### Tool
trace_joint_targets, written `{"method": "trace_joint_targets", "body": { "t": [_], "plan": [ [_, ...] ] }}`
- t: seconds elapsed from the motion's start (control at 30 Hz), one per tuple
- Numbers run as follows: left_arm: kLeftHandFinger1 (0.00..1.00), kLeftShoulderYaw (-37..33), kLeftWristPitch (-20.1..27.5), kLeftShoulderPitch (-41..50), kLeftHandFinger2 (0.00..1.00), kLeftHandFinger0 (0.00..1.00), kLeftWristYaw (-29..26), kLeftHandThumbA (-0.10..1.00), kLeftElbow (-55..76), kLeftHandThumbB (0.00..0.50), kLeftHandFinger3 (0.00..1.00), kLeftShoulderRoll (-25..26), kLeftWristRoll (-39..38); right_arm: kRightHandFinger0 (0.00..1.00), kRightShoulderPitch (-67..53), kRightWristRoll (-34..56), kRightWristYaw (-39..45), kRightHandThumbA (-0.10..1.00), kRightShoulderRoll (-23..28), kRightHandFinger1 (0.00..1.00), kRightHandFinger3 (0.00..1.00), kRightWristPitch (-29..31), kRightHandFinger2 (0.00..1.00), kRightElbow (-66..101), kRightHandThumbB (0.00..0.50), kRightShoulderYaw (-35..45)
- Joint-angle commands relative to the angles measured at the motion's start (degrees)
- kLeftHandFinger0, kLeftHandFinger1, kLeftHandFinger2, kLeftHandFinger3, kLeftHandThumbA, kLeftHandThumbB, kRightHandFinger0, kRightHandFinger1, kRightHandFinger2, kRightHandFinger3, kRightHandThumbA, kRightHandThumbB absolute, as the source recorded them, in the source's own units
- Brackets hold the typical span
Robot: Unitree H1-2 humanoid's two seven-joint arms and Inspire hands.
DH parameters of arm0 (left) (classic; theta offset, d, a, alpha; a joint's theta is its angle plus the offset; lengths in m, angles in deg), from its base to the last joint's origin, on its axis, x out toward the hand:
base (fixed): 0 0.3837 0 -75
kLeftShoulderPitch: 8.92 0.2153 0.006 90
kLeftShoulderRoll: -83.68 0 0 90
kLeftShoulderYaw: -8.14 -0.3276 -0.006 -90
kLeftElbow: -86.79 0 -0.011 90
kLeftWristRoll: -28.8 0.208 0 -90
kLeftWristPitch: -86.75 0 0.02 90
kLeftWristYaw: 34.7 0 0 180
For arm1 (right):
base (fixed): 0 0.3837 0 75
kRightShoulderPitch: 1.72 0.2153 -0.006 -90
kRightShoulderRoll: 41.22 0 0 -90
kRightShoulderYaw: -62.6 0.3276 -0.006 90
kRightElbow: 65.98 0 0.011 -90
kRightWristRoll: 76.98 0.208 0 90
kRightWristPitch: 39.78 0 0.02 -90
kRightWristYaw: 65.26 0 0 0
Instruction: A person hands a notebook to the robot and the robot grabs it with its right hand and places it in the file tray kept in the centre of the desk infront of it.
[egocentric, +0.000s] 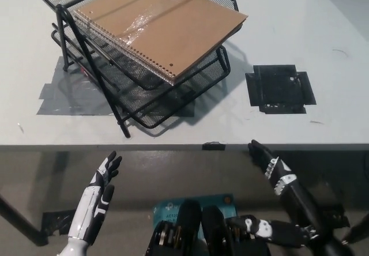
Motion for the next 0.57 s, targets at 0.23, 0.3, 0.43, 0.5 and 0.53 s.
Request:
{"method": "trace_joint_targets", "body": {
  "t": [0.23, 0.3, 0.43, 0.5, 0.53],
  "plan": [
    [1.00, 0.5, 3.7, 0.2, 1.00, 1.00, -0.7, 1.00, -0.8, 0.362, 1.00, 0.7, -0.1, 1.00, -0.9, 0.6, 6.6, 1.00, -4.2, 1.00, 1.00, 9.8, 1.00, -8.3, 0.196, 2.6],
    [1.00, 0.6, 3.5, 0.6, 1.00, 1.00, -0.9, 1.00, -0.6, 0.369, 1.00, 0.6, 0.1, 1.00, -0.9, 0.3, 6.9, 1.00, -4.3, 1.00, 1.00, 9.5, 1.00, -8.3, 0.186, 2.8],
    [1.00, 0.6, 3.8, 0.9, 1.00, 1.00, -0.8, 1.00, -0.6, 0.364, 1.00, 0.5, -0.3, 1.00, -1.1, -0.4, 7.4, 1.00, -4.5, 1.00, 1.00, 8.8, 1.00, -7.8, 0.146, 3.3],
    [1.00, 0.6, 3.5, 1.1, 1.00, 1.00, -0.8, 1.00, -0.2, 0.366, 1.00, 0.5, -0.2, 1.00, -1.1, -0.8, 7.6, 1.00, -4.6, 1.00, 1.00, 8.8, 1.00, -7.9, 0.132, 3.4],
    [1.00, 0.6, 3.5, 1.1, 1.00, 1.00, -0.8, 1.00, -0.2, 0.366, 1.00, 0.5, -0.2, 1.00, -1.1, -0.8, 7.6, 1.00, -4.6, 1.00, 1.00, 8.8, 1.00, -7.9, 0.132, 3.4]
  ]
}}
